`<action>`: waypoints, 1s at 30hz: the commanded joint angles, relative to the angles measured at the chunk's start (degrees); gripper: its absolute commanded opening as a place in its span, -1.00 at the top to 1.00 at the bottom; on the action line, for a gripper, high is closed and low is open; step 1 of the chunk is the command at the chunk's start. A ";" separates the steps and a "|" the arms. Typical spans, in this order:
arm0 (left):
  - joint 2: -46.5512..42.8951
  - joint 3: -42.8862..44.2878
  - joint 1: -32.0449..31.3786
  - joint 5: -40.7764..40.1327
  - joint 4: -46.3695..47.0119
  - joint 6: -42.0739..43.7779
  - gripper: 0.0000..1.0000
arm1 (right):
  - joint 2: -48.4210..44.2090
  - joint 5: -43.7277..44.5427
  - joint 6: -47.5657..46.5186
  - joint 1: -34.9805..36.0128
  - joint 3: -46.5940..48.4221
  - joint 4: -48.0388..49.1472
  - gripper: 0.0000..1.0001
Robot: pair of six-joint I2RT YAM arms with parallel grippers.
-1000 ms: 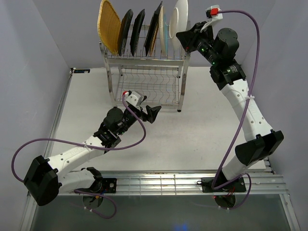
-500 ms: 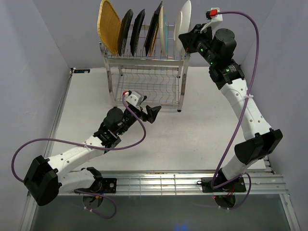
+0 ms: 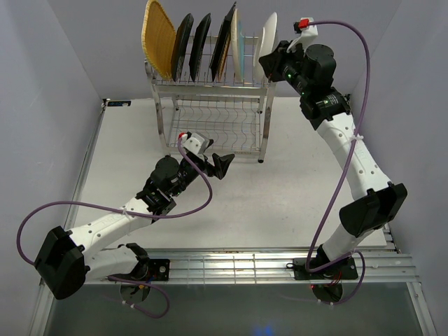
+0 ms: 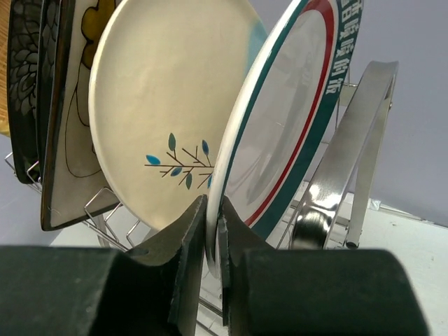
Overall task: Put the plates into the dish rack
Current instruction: Insert the plate into the dish rack.
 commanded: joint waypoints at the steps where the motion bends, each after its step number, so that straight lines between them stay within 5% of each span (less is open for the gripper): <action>1: -0.88 0.55 -0.11 0.29 -0.15 -0.31 -0.89 | 0.16 0.98 -1.33 0.20 3.12 3.21 0.61; 6: -0.71 0.55 -0.11 0.20 -0.06 -0.31 -0.89 | 1.82 -0.25 -2.04 0.20 5.67 1.01 0.22; 18: -0.18 0.72 -0.11 0.29 -0.15 -0.31 -0.89 | 4.28 -2.98 -2.65 0.37 9.27 -0.57 -0.08; 30: -0.27 0.63 -0.20 0.20 -0.15 -0.23 -0.89 | 13.16 -4.47 -2.83 2.39 23.34 -5.06 -0.18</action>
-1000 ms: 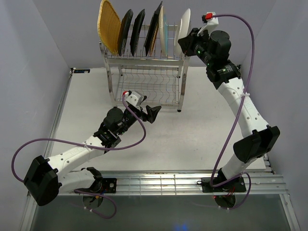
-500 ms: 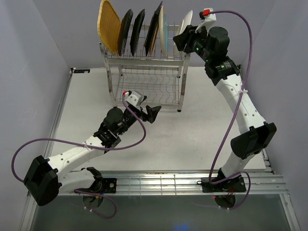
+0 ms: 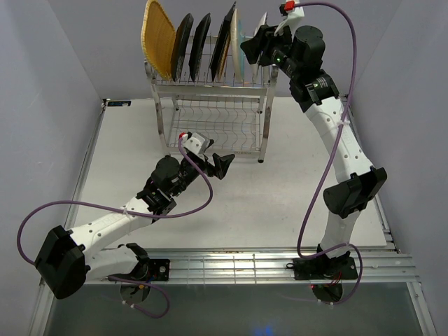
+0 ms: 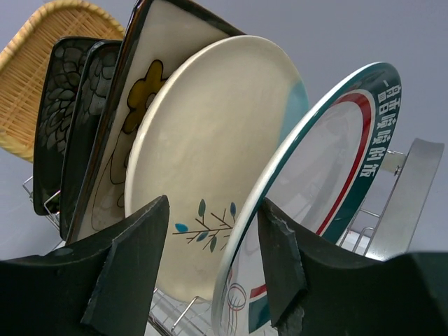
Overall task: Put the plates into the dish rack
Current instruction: Insert the plate into the dish rack.
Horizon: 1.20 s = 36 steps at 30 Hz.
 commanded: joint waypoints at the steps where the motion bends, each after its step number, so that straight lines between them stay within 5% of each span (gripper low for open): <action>1: -0.53 0.63 -0.11 0.12 -0.15 -0.23 -0.89 | 0.90 -1.78 -0.07 0.95 3.01 0.23 -0.19; 6: -0.53 0.64 -0.20 0.20 -0.15 -0.23 -0.89 | 2.22 -3.02 0.54 0.95 2.92 0.41 -0.21; 11: -0.44 0.64 -0.20 0.11 -0.15 -0.23 -0.89 | 2.23 -1.70 -0.33 0.95 2.31 -0.47 0.37; 19: 0.17 0.81 -0.20 0.20 -0.15 -0.14 -0.89 | -1.99 0.59 -3.85 0.69 -1.64 -0.82 0.49; 24: 0.53 0.90 -0.20 0.20 -0.15 -0.23 -0.89 | -3.66 0.24 -4.64 0.16 -2.88 -1.78 -0.27; 30: 0.53 0.90 -0.11 0.03 -0.15 -0.14 -0.89 | -5.51 -0.82 -4.29 0.16 -3.40 -1.61 -0.41; 36: 0.61 0.99 -0.20 -0.24 -0.15 -0.05 -0.89 | -13.41 0.49 -4.03 0.16 -13.58 2.51 -0.48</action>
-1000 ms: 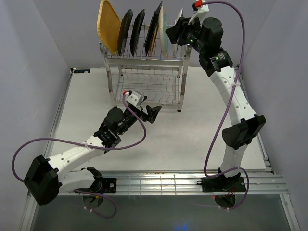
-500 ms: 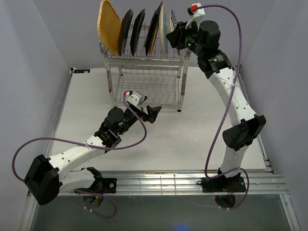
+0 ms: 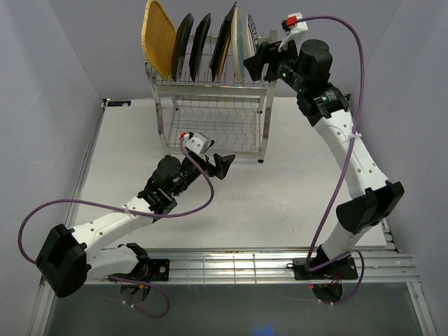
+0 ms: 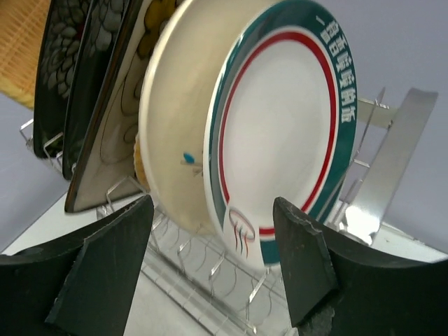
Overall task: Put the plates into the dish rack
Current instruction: Insert the plate into the dish rack, then reset both arms
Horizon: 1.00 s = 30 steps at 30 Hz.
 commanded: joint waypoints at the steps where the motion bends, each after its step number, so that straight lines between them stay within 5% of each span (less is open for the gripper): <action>1: -0.15 0.99 -0.20 -0.22 -0.15 -0.07 -0.89 | -9.36 1.81 0.71 -0.17 -8.96 7.38 -0.50; 5: -0.50 0.90 -0.11 -0.39 -0.15 0.01 -0.89 | -19.99 4.54 2.30 -0.17 -26.09 18.80 -0.73; 13: -1.82 0.72 -0.20 -1.18 -0.15 0.63 -0.89 | -35.13 9.37 2.30 -0.17 -47.14 22.17 -0.89; 22: 0.81 1.77 -0.20 -3.46 -0.23 -0.51 -0.89 | -57.00 15.70 7.74 -0.17 -77.43 28.40 -0.80; 30: -3.21 -1.56 0.76 -6.45 -1.46 4.83 -0.89 | -67.40 18.17 11.70 -0.08 -93.73 31.31 -0.80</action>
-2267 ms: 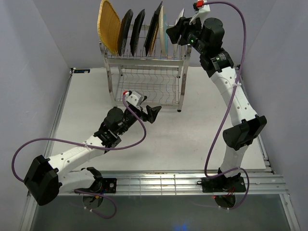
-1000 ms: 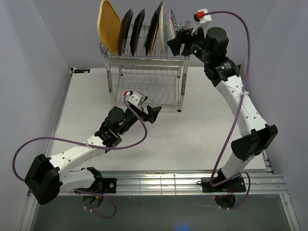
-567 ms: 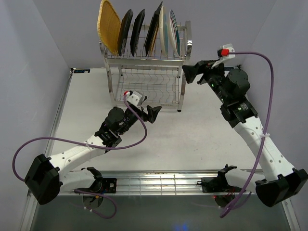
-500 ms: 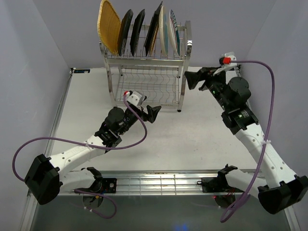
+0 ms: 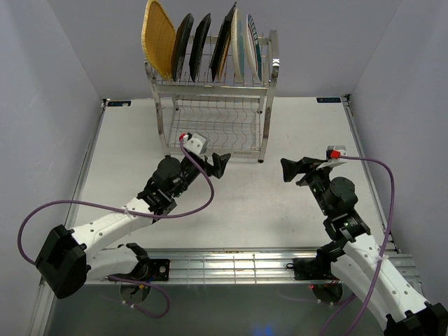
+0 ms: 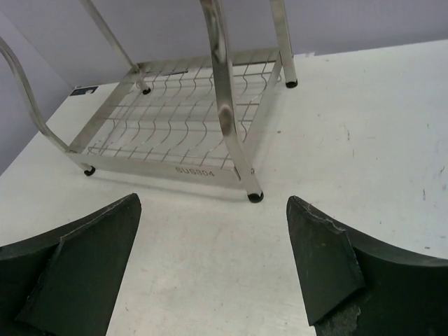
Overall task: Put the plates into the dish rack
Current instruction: Reset both arms
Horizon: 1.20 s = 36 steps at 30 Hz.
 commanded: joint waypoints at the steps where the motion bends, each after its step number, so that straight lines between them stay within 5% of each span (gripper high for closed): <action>1: -4.60 -1.84 1.85 -1.89 -1.64 3.49 -0.89 | -2.03 0.27 2.61 -0.12 -3.60 5.92 -0.80; 7: -16.97 -5.62 8.01 5.14 -9.09 3.67 -0.89 | -1.94 -6.23 0.77 -0.12 -7.12 7.33 -0.80; 16: -28.68 -6.94 8.98 11.39 -26.85 3.32 -0.96 | -7.21 -9.83 -2.13 -0.12 -13.88 11.09 -0.80; 26: -50.30 -19.24 9.16 14.63 -25.46 5.69 -0.96 | -10.99 -16.18 -2.49 -0.12 -15.91 10.14 -0.80; 36: -47.85 -19.78 9.16 15.34 -24.76 7.36 -0.96 | -11.79 -16.36 -1.87 -0.12 -16.53 10.23 -0.80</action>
